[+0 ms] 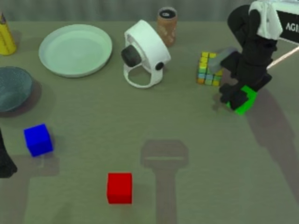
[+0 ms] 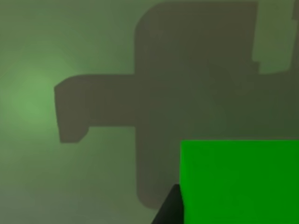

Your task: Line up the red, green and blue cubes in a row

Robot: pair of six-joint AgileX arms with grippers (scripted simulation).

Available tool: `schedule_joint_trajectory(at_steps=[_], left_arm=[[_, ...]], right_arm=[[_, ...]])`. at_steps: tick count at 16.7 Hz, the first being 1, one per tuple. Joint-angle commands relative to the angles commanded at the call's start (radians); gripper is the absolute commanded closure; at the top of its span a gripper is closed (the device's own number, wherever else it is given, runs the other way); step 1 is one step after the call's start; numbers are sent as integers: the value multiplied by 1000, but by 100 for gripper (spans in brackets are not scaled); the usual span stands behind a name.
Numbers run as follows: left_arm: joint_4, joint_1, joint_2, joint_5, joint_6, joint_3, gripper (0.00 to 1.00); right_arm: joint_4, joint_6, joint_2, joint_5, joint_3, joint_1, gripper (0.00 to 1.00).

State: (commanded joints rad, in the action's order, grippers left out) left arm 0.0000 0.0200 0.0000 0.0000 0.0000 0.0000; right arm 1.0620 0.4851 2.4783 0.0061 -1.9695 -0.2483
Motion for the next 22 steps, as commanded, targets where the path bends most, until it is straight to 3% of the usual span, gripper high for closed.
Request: schedule_joint_trajectory(at_steps=[5, 12, 17, 22], left_arm=[[0, 0, 0, 0, 0, 0, 0], [0, 0, 0, 0, 0, 0, 0], [0, 0, 0, 0, 0, 0, 0], [0, 0, 0, 0, 0, 0, 0]], right_arm=[[21, -2, -10, -1, -17, 2, 100], [237, -1, -56, -2, -183, -6, 100], [240, -4, -55, -2, -186, -2, 100], [219, -164, -102, -1, -122, -83, 100]])
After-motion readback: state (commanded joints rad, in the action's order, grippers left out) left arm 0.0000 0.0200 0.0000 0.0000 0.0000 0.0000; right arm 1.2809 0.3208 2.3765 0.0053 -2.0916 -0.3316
